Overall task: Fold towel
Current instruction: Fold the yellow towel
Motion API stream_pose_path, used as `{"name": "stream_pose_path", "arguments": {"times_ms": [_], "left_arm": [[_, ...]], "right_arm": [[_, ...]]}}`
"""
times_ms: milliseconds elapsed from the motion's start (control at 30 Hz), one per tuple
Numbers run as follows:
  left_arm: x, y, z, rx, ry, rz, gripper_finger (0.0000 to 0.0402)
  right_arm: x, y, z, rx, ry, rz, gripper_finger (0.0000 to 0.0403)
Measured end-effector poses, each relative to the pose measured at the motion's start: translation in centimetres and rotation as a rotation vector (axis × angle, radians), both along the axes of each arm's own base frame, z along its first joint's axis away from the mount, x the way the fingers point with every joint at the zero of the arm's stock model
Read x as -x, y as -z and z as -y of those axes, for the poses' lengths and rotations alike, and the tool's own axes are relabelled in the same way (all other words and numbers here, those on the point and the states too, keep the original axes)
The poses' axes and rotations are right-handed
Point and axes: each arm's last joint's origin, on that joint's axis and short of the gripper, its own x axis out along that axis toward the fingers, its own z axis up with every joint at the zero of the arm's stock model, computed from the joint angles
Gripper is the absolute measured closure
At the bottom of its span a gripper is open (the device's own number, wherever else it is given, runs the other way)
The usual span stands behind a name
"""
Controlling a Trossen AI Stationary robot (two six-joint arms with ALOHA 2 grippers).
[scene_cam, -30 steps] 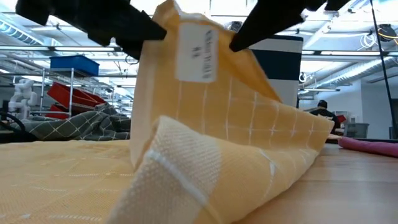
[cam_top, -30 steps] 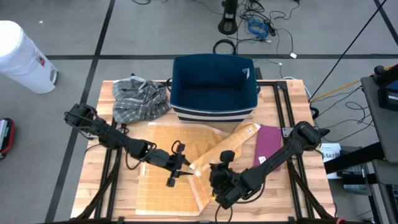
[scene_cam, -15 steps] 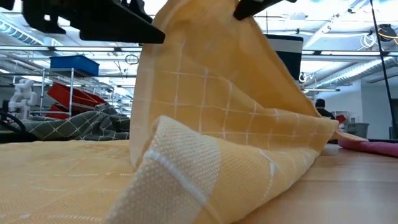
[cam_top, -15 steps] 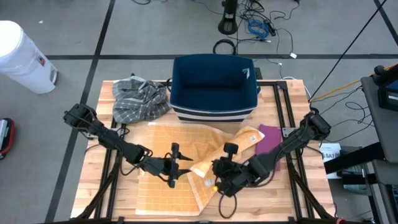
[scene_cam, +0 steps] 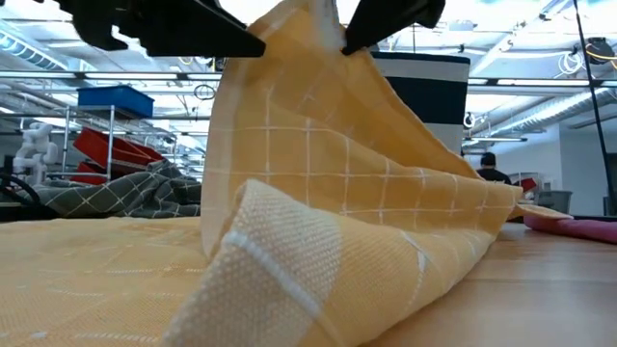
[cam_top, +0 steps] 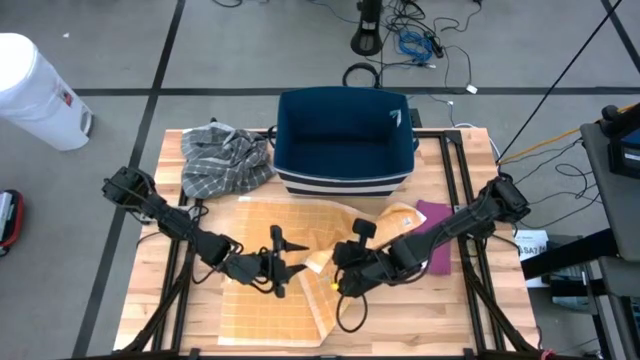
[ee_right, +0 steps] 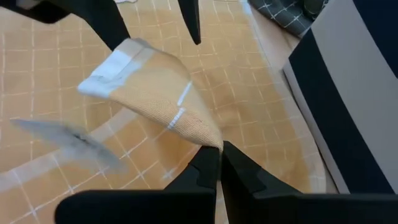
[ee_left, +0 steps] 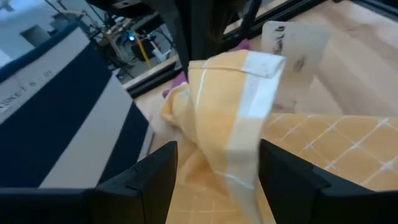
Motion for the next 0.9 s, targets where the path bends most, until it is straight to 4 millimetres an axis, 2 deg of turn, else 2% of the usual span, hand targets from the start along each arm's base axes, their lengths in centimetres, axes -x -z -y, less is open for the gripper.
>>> {"name": "stream_pose_path", "arguments": {"times_ms": [333,633,900], "left_arm": [[-0.2,-1.1,0.3,-0.051,-0.001,0.094,0.0186],[-0.2,-1.0,0.1,-0.064,-0.005,0.081,0.0254],[-0.4,-1.1,-0.2,-0.053,-0.019,0.089,0.0262]], "right_arm": [[-1.0,-0.2,1.4,-0.025,0.019,0.029,0.0403],[-1.3,-0.2,2.2,-0.019,0.037,0.026,0.0403],[-1.8,0.0,2.5,-0.014,0.034,0.035,0.0403]]}}
